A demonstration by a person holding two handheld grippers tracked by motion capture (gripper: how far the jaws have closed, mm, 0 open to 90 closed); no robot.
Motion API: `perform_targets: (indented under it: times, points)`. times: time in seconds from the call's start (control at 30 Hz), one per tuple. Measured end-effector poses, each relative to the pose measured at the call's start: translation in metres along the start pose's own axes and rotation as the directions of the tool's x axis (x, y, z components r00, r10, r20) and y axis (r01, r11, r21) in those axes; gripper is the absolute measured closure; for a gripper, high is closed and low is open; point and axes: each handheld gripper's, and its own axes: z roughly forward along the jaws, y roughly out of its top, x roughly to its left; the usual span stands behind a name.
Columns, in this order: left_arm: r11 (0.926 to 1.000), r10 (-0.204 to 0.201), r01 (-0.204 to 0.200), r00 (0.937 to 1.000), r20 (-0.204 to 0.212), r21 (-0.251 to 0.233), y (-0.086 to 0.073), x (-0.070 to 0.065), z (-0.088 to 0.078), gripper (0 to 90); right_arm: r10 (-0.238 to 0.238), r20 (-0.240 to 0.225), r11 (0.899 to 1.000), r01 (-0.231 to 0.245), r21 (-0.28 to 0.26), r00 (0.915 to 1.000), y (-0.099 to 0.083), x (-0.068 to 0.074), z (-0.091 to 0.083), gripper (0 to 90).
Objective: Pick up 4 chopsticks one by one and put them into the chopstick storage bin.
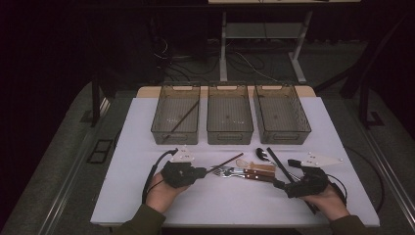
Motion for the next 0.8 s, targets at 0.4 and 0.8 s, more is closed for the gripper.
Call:
perform_targets:
  times: [0.4,0.8]
  points:
    - [0.9995,0.020,-0.020,0.9997,0.013,-0.027,0.000,0.012,-0.016,85.7,-0.002,-0.002,1.000,0.002,-0.001,1.0000,0.000,0.000,0.000,0.5]
    - [0.9982,0.034,-0.033,0.9994,0.011,-0.049,0.003,0.021,-0.029,85.7,0.000,-0.002,1.000,0.000,0.002,1.0000,0.000,0.000,0.001,0.5]
